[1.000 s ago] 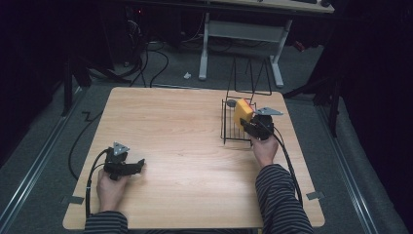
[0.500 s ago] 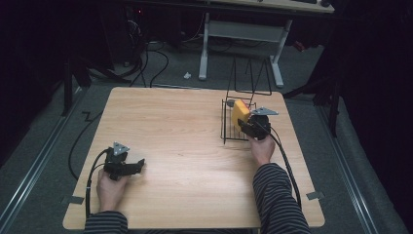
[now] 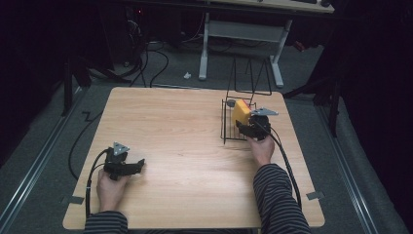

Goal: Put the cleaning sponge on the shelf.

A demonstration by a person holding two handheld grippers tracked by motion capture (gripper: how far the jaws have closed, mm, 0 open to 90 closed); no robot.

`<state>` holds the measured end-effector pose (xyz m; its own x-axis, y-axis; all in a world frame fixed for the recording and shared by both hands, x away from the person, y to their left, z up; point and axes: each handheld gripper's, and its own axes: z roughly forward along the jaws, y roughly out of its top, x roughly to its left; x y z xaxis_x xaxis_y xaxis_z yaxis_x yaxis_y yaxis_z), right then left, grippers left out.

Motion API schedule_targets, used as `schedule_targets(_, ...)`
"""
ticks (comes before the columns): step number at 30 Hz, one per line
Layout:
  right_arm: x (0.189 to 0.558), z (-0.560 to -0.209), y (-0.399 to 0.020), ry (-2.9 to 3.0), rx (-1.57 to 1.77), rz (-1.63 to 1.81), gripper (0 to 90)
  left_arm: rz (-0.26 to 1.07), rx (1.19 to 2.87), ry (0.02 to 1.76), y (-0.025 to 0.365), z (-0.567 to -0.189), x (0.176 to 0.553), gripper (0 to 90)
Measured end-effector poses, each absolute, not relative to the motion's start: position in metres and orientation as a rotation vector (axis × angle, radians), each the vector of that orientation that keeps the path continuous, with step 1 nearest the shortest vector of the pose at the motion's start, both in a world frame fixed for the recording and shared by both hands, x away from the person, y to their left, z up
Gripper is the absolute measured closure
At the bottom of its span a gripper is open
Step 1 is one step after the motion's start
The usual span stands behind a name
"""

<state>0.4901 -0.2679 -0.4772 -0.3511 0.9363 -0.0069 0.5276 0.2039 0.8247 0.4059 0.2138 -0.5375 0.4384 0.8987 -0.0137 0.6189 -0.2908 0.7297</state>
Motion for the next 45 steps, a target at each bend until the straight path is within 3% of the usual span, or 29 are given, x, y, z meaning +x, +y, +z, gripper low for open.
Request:
schedule_targets(3, 0.488, -0.475, -0.270, 1.958, 1.363, 1.036, 31.2, 0.534, 2.021, 1.271, 0.214, -0.538, 0.406, 16.9)
schedule_targets(15, 0.476, -0.460, -0.276, 1.950, 1.363, 1.062, 23.1, 0.536, 2.021, 1.273, 0.214, -0.537, 0.406, 17.0)
schedule_targets(45, 0.431, -0.428, -0.300, 1.870, 1.302, 1.148, 27.4, 0.535, 2.020, 1.273, 0.214, -0.537, 0.406, 17.0)
